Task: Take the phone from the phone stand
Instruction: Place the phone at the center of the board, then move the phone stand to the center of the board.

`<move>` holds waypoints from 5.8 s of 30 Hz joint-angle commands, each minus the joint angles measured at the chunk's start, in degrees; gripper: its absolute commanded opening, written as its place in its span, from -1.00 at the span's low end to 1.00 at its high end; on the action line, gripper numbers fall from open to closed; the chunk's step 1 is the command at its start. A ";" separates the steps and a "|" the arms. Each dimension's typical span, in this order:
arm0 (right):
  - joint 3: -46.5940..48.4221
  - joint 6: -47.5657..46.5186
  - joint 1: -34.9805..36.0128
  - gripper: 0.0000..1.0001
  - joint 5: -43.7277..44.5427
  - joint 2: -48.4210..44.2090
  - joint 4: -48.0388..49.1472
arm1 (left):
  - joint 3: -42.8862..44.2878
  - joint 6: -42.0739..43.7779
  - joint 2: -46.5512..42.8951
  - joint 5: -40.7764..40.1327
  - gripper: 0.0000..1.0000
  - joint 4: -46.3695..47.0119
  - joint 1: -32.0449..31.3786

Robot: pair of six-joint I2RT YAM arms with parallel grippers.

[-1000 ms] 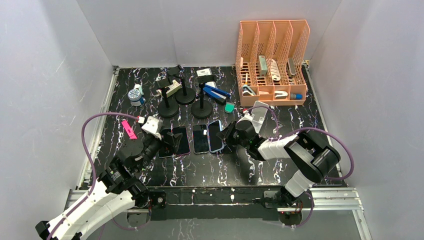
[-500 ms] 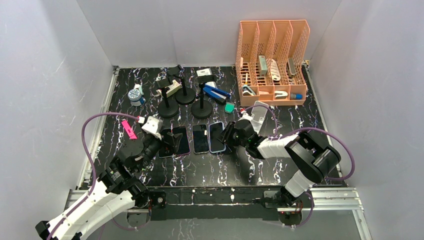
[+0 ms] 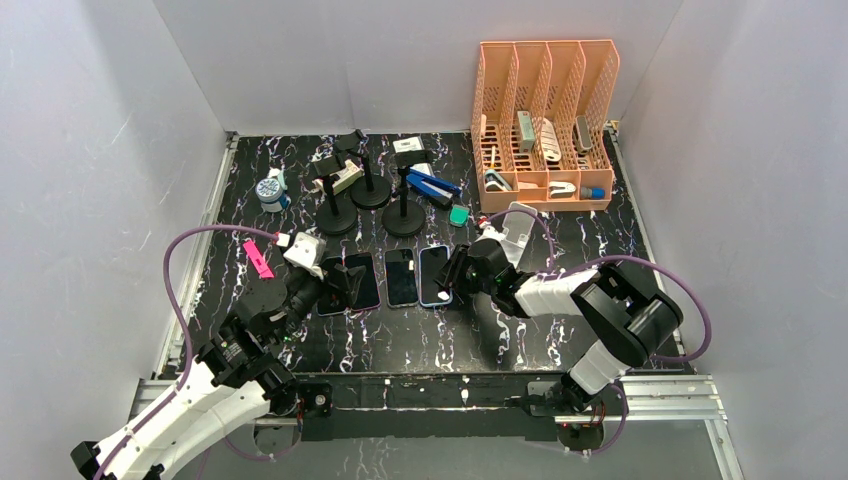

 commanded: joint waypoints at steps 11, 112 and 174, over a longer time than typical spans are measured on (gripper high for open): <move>1.63 -1.69 -0.11 -0.04 0.50 -1.72 -1.27 | -0.77 0.79 0.09 0.10 0.57 1.12 -0.12; 1.40 -11.67 -25.06 0.72 5.49 -42.68 -32.43 | -0.78 0.80 0.14 0.85 0.58 1.01 -0.13; -9.13 0.19 -43.40 -0.81 -40.11 12.21 61.54 | -1.65 1.41 0.50 3.31 0.58 2.53 -0.15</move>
